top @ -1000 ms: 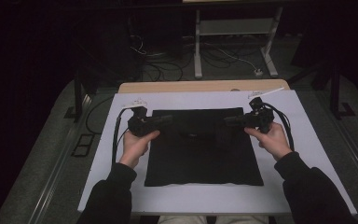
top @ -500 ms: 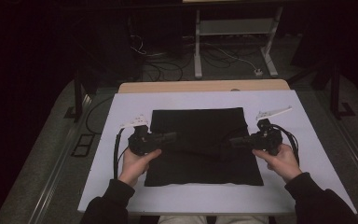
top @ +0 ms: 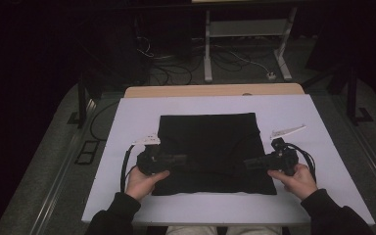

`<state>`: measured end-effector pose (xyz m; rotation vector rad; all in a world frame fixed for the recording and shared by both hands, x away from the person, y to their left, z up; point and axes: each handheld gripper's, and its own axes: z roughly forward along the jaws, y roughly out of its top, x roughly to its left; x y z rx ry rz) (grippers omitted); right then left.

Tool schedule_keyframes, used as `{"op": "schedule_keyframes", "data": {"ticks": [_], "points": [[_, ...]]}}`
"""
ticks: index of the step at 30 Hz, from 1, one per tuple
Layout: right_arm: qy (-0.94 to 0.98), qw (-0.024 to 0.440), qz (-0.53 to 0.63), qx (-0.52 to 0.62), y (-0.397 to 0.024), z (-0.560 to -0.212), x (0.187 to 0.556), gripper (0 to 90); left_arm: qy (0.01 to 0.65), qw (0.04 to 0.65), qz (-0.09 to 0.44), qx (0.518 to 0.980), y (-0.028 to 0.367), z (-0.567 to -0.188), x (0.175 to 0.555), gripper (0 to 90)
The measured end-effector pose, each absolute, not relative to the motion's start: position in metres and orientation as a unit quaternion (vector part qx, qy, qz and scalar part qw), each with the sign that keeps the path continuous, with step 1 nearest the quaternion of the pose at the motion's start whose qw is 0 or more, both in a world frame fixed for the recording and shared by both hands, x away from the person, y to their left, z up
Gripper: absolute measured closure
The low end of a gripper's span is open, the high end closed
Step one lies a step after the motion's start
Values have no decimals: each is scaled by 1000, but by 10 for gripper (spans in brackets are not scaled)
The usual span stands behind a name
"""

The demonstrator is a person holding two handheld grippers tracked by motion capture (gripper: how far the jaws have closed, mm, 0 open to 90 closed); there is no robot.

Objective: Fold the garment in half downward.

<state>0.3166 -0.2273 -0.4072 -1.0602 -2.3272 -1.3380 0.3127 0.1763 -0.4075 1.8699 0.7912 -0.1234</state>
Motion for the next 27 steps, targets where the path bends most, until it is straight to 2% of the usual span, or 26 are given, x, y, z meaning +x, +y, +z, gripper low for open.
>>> {"op": "schedule_keyframes", "data": {"ticks": [27], "points": [[-826, 172, -414, -343, -230, -424, 278, 866, 290, 451, -79, 840, 166, -423, 287, 865]]}}
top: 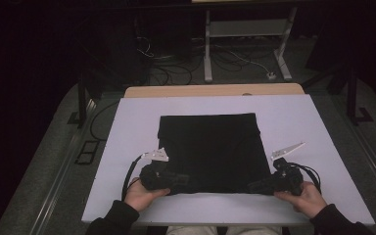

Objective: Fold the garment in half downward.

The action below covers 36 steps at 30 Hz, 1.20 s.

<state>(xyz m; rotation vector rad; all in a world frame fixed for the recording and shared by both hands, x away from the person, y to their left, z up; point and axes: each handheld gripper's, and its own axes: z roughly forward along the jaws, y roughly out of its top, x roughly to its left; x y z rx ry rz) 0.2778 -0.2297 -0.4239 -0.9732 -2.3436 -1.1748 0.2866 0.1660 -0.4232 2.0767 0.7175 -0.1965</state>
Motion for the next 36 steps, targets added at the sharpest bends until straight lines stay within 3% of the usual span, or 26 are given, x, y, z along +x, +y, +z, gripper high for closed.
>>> {"op": "schedule_keyframes", "data": {"ticks": [11, 29, 33, 36], "points": [[-830, 178, -398, -347, -230, -430, 278, 862, 281, 413, -96, 861, 164, -429, 283, 866], [-830, 183, -395, -348, -229, -432, 278, 837, 279, 409, -104, 863, 166, -428, 280, 855], [-830, 185, -395, -347, -230, -431, 278, 774, 287, 417, -100, 857, 168, -426, 280, 801], [-829, 181, -398, -348, -231, -430, 278, 731, 289, 419, -88, 856, 168, -424, 278, 680]]}}
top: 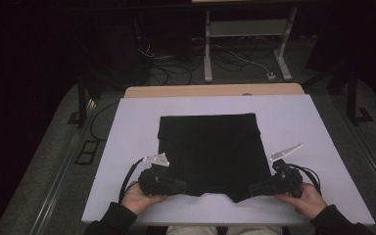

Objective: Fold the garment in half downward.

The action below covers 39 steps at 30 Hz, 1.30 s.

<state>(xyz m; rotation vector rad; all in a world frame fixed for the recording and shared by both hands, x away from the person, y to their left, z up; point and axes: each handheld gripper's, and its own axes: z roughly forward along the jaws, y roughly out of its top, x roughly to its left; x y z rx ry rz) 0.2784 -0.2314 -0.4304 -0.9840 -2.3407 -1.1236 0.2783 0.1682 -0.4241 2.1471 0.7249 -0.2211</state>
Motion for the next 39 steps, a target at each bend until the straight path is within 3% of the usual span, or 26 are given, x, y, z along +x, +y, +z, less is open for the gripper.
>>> {"op": "schedule_keyframes", "data": {"ticks": [10, 24, 26, 39], "points": [[-828, 138, -414, -352, -233, -424, 274, 483, 285, 421, -68, 859, 168, -419, 274, 335], [-821, 90, -425, -371, -233, -412, 274, 83, 286, 434, -42, 853, 171, -415, 275, 9], [-821, 82, -426, -371, -233, -410, 274, 0, 288, 434, -34, 853, 171, -416, 275, 0], [-818, 40, -449, -357, -225, -391, 284, 0, 325, 460, 22, 826, 196, -409, 276, 0]]}}
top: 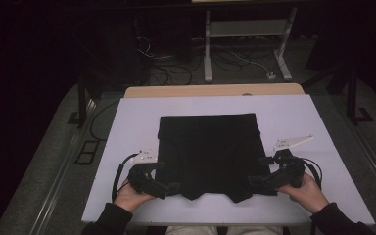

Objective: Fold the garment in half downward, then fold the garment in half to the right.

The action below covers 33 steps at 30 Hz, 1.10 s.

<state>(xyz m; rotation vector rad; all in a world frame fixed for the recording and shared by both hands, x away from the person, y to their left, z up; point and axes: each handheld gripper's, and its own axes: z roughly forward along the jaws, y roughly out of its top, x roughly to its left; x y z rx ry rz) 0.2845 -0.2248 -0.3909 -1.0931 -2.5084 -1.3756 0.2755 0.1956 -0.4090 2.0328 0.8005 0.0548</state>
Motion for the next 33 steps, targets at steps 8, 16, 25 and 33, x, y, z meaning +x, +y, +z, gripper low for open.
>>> {"op": "schedule_keyframes", "data": {"ticks": [8, 16, 25, 33], "points": [[-816, 14, -458, -352, -218, -379, 295, 0, 337, 466, 40, 817, 207, -408, 275, 0], [-815, 6, -463, -348, -211, -374, 306, 0, 343, 473, 52, 810, 214, -407, 273, 0], [-815, -5, -466, -344, -201, -364, 322, 0, 354, 470, 63, 806, 225, -407, 271, 0], [-819, -16, -465, -336, -188, -352, 338, 0, 357, 460, 74, 809, 233, -409, 270, 0]]}}
